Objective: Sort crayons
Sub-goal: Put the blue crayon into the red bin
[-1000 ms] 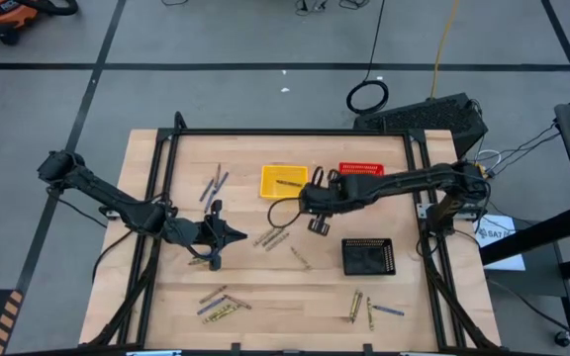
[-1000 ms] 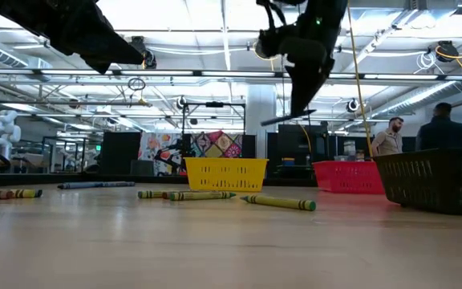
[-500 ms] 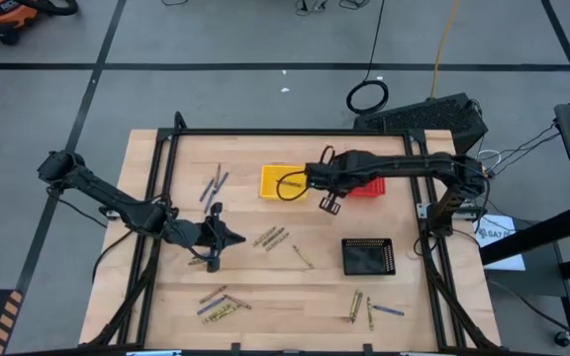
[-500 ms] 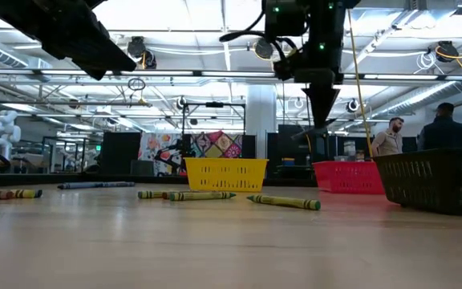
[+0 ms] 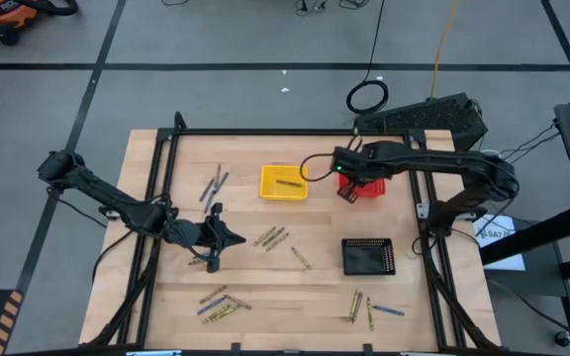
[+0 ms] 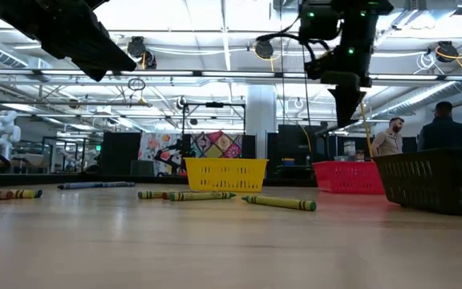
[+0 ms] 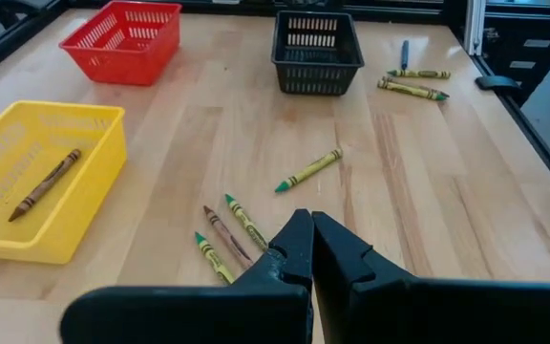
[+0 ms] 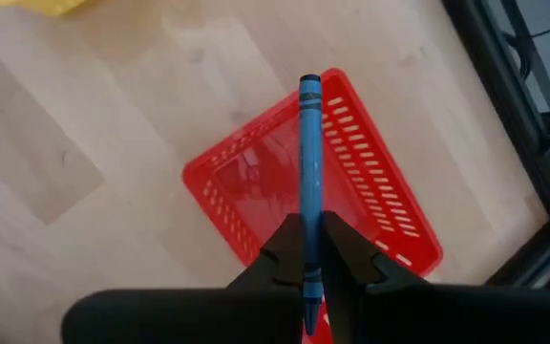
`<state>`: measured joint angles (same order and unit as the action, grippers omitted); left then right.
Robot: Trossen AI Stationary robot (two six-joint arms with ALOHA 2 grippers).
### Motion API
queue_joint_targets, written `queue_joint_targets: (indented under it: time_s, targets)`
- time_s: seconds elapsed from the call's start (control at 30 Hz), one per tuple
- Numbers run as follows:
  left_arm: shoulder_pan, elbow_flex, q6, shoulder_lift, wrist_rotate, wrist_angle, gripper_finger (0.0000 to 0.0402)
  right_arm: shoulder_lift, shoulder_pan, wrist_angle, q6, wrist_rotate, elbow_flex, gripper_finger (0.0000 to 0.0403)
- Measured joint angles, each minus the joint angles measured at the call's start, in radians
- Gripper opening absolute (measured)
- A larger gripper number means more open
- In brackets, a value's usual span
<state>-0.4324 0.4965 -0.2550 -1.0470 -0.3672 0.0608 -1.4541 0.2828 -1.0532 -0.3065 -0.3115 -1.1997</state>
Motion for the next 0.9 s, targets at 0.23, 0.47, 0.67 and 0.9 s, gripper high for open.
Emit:
queue_joint_targets:
  time_s: [0.23, 0.47, 0.67, 0.9]
  targets:
    - [0.0, 0.0, 0.0, 0.0, 0.0, 0.0, 0.0002, 0.058, 0.064, 0.087, -0.005, 0.028, 0.154, 0.0]
    - [0.0, 0.0, 0.006, 0.0, 0.0, -0.001, 0.0002, 0.057, 0.11, 0.183, -0.017, 0.028, 0.234, 0.0]
    - [0.0, 0.0, 0.007, 0.0, 0.0, -0.002, 0.0002, 0.057, 0.112, 0.186, -0.022, 0.029, 0.235, 0.0016]
    - [0.0, 0.0, 0.007, 0.0, 0.0, -0.003, 0.0002, 0.057, 0.112, 0.185, -0.034, 0.029, 0.235, 0.0036]
